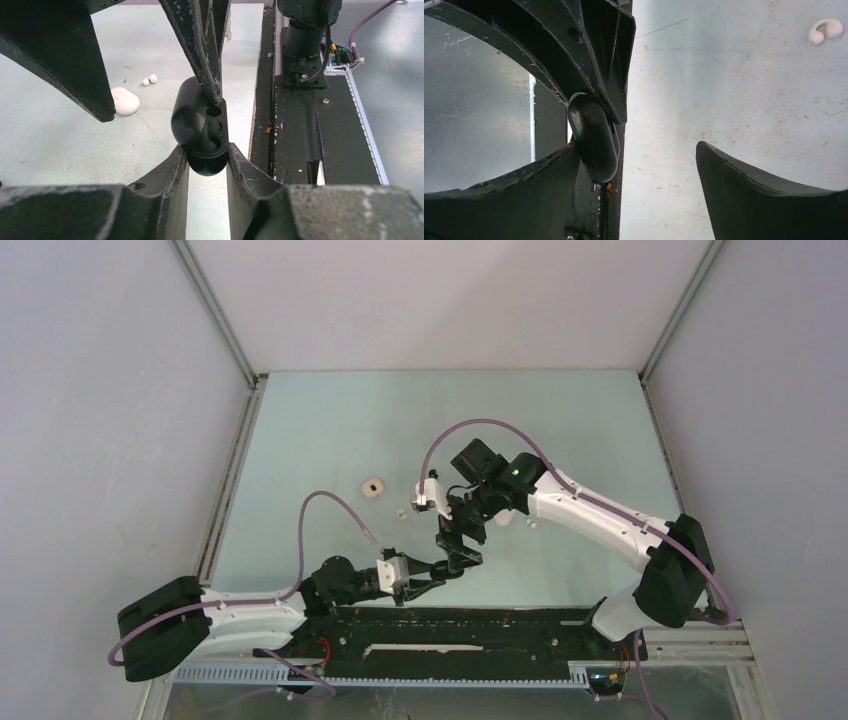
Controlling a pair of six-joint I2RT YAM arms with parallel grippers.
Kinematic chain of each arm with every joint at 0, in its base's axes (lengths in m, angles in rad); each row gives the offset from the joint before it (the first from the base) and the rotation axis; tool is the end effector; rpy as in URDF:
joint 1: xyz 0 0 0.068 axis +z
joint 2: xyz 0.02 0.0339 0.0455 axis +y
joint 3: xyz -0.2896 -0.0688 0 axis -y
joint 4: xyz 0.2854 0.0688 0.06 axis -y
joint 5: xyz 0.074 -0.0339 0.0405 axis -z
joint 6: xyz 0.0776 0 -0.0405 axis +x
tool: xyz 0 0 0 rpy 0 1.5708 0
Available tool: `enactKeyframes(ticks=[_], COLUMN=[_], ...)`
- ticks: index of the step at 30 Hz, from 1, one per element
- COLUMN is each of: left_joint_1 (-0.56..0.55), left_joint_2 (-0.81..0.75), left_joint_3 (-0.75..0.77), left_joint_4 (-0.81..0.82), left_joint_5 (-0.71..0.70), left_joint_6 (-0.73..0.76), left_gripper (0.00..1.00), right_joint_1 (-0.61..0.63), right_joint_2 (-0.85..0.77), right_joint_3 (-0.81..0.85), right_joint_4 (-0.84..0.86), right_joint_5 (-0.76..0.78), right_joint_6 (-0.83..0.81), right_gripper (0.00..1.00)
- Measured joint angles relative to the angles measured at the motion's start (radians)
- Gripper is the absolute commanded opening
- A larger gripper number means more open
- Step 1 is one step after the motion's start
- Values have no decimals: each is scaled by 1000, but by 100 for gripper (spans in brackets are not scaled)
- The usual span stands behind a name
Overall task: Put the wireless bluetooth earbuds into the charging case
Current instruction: Open the charging case.
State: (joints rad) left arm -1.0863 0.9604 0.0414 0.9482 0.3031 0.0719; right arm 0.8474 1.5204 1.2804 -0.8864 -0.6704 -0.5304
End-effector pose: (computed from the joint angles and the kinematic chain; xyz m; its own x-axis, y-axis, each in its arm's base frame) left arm 0.0833 -0.2080 0.1646 0.0842 -0.0128 -0.9964 0.9800 0.1819 0.0805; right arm 0.1987 0.2979 0.2715 -0.1290 -0.7449 -0.6546 -0.9615 -0.0676 0.2664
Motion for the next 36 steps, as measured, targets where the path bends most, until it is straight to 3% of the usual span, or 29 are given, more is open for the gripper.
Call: enactKeyframes(ticks=[15, 16, 17, 19, 25, 26, 29, 32, 36], left_joint_1=[0, 0, 0, 0, 0, 0, 0, 0, 0], left_joint_2=[69, 70, 70, 66, -56, -96, -239, -394, -605], left_joint_3=[0, 0, 0, 0, 0, -2, -21, -29, -29], left_joint_4=[49, 50, 51, 51, -20, -37, -92, -165, -264], left_joint_5=[-6, -9, -11, -16, -102, -129, -227, -313, -398], left_joint_6=[-39, -45, -47, -49, -56, -62, -75, -83, -101], left_gripper=[0, 0, 0, 0, 0, 0, 0, 0, 0], right_joint_1=[-100, -107, -113, -132, -281, -328, -441, -485, -475], right_joint_2=[-68, -72, -77, -95, -170, -175, -129, 31, 293], right_joint_3=[0, 0, 0, 0, -15, -23, -22, 49, 194], right_joint_4=[7, 7, 7, 10, 171, 221, 343, 384, 380], right_joint_5=[-15, -17, -18, -15, 54, 52, 24, -29, -43], right_joint_6=[18, 18, 19, 27, 127, 164, 240, 272, 301], right_gripper=[88, 89, 98, 100, 100, 98, 71, 54, 47])
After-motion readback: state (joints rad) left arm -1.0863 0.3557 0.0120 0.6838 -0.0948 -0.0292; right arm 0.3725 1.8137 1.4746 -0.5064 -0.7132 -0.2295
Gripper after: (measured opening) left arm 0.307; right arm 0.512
